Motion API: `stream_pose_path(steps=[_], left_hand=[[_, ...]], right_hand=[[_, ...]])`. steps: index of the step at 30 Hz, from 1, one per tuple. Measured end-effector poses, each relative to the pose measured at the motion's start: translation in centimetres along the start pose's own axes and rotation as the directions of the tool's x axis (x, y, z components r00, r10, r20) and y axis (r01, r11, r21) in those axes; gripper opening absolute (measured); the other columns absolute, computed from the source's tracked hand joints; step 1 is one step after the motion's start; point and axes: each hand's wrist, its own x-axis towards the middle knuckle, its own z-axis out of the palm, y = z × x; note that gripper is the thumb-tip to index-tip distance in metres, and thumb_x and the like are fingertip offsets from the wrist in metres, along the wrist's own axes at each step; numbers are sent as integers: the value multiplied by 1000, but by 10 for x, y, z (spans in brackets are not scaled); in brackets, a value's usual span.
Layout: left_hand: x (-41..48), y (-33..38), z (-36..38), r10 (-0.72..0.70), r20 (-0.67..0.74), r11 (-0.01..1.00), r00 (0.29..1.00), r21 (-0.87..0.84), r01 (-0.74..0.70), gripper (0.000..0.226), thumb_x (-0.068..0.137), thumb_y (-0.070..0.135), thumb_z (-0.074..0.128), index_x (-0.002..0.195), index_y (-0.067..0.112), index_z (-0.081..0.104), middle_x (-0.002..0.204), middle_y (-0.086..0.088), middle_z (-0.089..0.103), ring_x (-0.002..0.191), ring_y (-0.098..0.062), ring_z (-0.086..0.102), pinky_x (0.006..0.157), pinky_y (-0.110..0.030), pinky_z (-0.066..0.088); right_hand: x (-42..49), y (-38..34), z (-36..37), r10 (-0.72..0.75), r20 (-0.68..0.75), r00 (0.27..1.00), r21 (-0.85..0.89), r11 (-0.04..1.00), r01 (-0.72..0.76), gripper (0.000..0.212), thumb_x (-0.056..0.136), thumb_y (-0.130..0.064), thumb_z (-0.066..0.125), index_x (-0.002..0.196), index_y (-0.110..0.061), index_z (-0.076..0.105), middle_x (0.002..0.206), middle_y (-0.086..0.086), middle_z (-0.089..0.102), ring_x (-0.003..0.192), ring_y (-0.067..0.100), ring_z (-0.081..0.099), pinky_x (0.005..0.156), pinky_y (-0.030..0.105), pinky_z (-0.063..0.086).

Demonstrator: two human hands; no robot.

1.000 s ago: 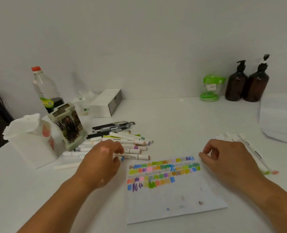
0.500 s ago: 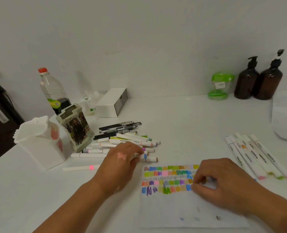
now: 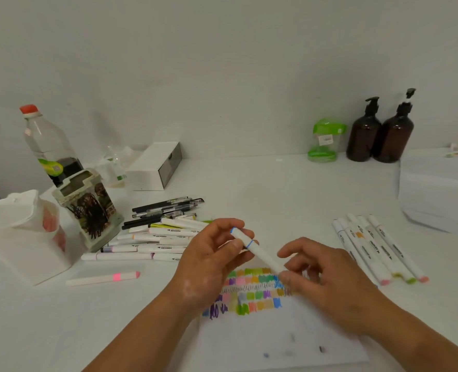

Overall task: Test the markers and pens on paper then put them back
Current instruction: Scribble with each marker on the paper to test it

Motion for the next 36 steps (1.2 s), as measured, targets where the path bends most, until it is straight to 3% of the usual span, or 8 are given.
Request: stream_pose_path(steps=[5,9,12,17,20,25,34,36], left_hand=[[-7,-5,-11,72,38,950,997,302,-80,30,92,-5,62,100,23,68,109,-4,74,105,-20,70,88,-29,58],[-19,-7,-12,111,73,794,991,593,-133,28,90,10,71,100,36,67,102,12,71,97,-10,70,83,-26,59],[-22,-7,-10,153,151,682,977,699,-214,26,93,24,68,113,40,65,102,20,67,95,3,65,75,-12,53],[-23,-9,-3,198,334,436,921,812,-388,27,103,27,50,127,26,61,105,10,60,91,1,50,77,-5,37],[-23,-8,2,199,352,458,914,791,-405,22,105,32,41,116,24,58,89,15,52,83,1,49,67,-9,35],[-22,-8,6,162,383,468,910,781,-412,23,105,35,39,112,20,56,90,5,62,81,-12,57,70,-29,46],[-26,-5,11,205,382,423,901,795,-434,40,95,60,35,111,33,59,59,10,50,58,-14,49,60,-33,44],[-26,-7,9,200,391,423,899,793,-439,40,91,64,45,113,34,58,66,7,57,60,-14,49,60,-32,45]], right_hand=[[4,-4,-7,76,-160,984,54,996,-68,34,79,-23,87,90,-51,71,83,-24,72,75,-2,67,62,10,50],[1,-10,-7,138,-195,971,173,979,-104,31,76,-14,88,80,-41,75,77,-19,74,66,-1,68,54,10,48],[-4,-12,2,174,-209,962,269,956,-115,33,75,-7,88,81,-37,76,76,-12,75,64,2,68,55,12,49],[-9,-18,9,242,-190,951,476,870,-126,32,74,1,85,87,-27,78,77,-4,74,61,9,64,56,18,51],[-7,-22,11,268,-106,957,736,669,-106,28,71,-10,86,96,-22,80,76,3,70,59,14,58,54,22,50],[-2,-30,16,213,-66,975,560,817,-140,12,81,-29,75,90,-23,79,66,-1,64,60,13,60,54,23,48],[-9,-27,24,151,-9,989,660,743,-107,21,77,-28,79,85,-14,65,72,16,58,60,23,54,54,29,48],[-11,-25,23,165,-72,984,657,750,-78,18,75,-25,76,81,-13,63,66,14,56,57,23,52,53,29,47]])
